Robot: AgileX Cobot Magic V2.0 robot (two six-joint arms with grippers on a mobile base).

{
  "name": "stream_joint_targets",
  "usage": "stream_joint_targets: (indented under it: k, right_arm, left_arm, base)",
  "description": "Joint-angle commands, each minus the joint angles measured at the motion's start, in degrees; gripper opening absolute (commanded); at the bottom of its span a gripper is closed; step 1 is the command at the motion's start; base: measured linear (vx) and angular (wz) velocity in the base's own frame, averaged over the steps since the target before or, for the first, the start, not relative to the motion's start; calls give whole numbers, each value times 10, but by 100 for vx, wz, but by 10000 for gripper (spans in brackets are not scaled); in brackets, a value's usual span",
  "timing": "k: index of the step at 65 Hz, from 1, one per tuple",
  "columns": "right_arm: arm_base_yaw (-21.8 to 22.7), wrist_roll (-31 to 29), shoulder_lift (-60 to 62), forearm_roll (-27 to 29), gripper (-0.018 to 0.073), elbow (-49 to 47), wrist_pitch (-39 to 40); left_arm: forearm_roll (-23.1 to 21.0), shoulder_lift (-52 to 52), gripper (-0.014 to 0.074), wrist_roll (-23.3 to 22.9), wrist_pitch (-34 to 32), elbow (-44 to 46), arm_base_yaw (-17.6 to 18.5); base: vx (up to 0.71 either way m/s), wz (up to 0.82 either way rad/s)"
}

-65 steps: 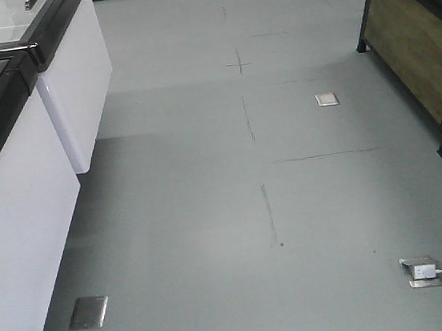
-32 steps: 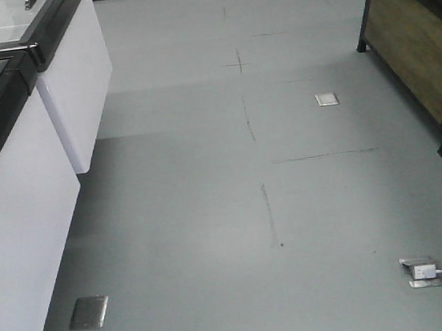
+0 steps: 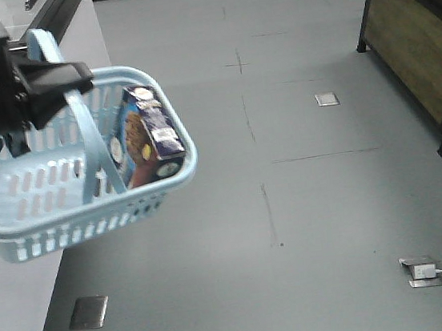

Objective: Left arm holds basket, right arm returns cookies
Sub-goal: 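Bring the held basket in front of the robot with the left gripper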

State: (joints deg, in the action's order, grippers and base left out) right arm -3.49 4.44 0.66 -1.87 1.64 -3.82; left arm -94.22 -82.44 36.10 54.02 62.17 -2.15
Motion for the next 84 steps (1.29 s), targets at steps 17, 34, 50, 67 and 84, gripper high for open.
stream_joint_targets:
  k: [17,34,50,67,84]
  right_arm:
    - [0,1,8,-6,-11,10,44]
    - [0,1,8,-6,-11,10,44]
    - [0,1,8,-6,-11,10,44]
    - [0,1,8,-6,-11,10,44]
    - [0,1,8,-6,-11,10,44]
  left_arm:
    - [-79,33,-4,97,-67,-109,175]
    - [-79,33,-4,107,-90,-118,232]
    - [-79,33,-4,105,-57,-118,244]
    - [-79,33,-4,104,-122,-118,317]
    - [-79,33,-4,82,-110,-118,318]
  base:
    - [0,0]
    - [0,0]
    - [0,0]
    - [0,0]
    - [0,0]
